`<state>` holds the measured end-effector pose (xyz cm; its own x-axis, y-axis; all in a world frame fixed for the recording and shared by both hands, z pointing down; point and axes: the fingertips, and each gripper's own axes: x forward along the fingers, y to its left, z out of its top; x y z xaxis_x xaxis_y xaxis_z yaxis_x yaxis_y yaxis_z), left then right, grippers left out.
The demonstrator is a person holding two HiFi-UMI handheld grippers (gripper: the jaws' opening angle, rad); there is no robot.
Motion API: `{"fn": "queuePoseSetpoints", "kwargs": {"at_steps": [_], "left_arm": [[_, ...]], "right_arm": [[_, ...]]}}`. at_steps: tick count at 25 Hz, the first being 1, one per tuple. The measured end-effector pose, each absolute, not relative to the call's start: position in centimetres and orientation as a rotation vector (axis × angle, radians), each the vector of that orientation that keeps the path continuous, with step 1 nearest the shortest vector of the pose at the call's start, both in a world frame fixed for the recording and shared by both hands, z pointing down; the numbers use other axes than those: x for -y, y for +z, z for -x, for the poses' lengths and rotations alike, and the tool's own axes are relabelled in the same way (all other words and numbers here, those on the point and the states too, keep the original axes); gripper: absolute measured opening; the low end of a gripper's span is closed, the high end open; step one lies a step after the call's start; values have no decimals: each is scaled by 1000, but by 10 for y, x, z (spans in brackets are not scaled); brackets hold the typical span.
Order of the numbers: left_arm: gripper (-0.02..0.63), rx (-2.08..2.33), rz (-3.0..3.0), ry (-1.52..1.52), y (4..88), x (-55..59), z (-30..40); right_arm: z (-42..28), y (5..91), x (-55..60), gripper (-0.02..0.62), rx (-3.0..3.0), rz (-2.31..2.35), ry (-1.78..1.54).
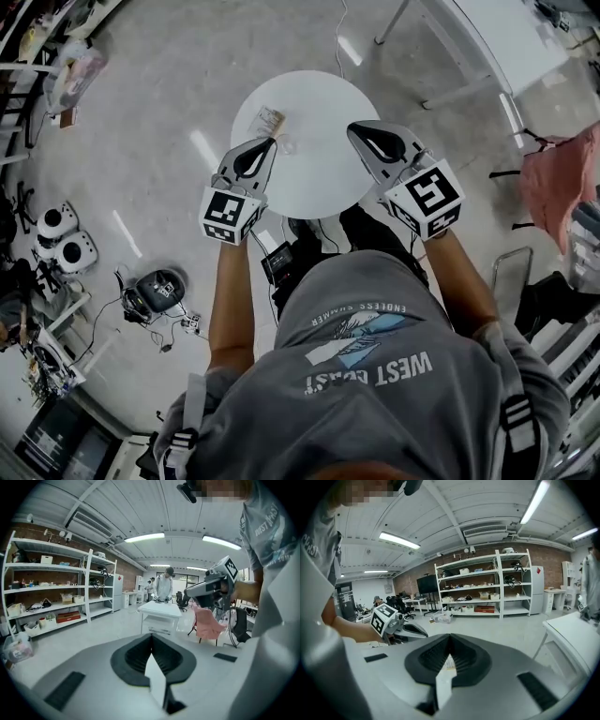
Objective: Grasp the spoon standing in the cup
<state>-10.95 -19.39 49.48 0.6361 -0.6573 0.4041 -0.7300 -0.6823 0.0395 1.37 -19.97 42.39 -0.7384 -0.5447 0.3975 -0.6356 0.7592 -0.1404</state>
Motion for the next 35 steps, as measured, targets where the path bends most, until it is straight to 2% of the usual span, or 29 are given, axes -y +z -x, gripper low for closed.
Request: {"fn": "queuePoseSetpoints", "kwargs": {"at_steps": [9, 12, 20, 28, 35], "left_arm": [[6, 1044, -2574, 716, 577, 204, 100], [59, 1020, -2558, 779, 594, 208, 96], [101, 975, -2497, 976, 644, 211, 94], [98, 975, -2447, 1063, 670, 213, 96], [61, 974, -2441, 1073, 678, 215, 103]], "right_arm": [[-15, 471, 206, 3, 2580, -866, 509], [-17, 479, 209, 3, 2563, -864, 535], [-25, 500, 210, 3, 2520, -856, 600], [-32, 515, 209, 3, 2497, -847, 646], [-28, 524, 210, 3, 2481, -843, 670]]}}
